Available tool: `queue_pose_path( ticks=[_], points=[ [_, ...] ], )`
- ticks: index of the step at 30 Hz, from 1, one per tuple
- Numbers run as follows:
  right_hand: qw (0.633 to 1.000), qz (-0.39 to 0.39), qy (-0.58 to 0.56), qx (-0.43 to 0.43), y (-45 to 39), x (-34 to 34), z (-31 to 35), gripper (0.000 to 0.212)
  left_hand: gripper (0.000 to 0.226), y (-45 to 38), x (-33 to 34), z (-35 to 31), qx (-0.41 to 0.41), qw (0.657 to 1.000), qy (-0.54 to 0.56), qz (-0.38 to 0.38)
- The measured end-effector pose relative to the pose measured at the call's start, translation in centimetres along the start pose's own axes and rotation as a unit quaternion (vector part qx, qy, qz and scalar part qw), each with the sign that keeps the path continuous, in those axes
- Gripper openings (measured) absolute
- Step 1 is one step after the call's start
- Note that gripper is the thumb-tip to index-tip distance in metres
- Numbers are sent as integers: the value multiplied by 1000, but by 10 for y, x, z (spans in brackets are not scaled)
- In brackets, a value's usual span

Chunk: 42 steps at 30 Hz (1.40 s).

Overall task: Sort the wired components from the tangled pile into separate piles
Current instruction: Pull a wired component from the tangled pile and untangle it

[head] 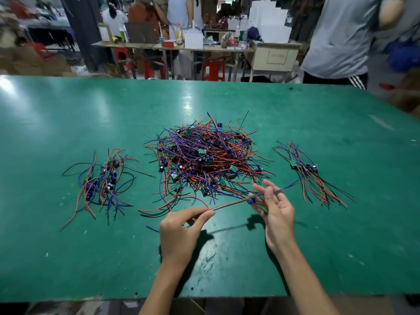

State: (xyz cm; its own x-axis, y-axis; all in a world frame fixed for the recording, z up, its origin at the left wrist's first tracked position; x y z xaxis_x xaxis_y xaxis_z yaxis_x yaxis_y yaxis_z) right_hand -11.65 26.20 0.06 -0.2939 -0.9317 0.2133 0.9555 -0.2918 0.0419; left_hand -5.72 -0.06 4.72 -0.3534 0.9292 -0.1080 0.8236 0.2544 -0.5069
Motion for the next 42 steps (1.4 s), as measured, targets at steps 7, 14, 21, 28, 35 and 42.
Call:
queue_pose_path(
  ticks=[7,14,21,28,35,42],
  points=[
    [936,-143,311,-81,-115,-55,99,26,6,-2,-20,46,-154,975,125,-97],
    [719,-127,683,-2,-181,-85,97,41,8,-1,-21,65,-175,968,129,-126],
    [736,-10,643,-211,-98,31,42,17,7,-2,-20,62,-169,972,110,-121],
    [659,20,710,-246,-93,64,21,24,8,-2,-21,61,-162,977,88,-111],
    [734,-13,643,-220,-93,60,31,7,7,-1,-19,61,-173,975,90,-107],
    [837,24,482,-257,-58,61,62,8,9,-2,-15,49,-152,984,50,-82]
  ],
)
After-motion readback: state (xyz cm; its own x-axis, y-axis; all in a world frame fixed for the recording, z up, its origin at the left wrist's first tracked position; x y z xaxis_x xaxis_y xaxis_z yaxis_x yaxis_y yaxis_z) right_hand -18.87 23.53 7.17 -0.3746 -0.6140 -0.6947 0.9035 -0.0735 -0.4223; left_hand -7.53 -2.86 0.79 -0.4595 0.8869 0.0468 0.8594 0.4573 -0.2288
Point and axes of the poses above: each hand's wrist, its own y-axis away from the middle knuckle, its own x-axis out of the palm, z = x × y, the point moved 10 cm from there along -y, towards the middle knuckle, and after that the axes turned 15 degrees about y, right-handed, at the moved point
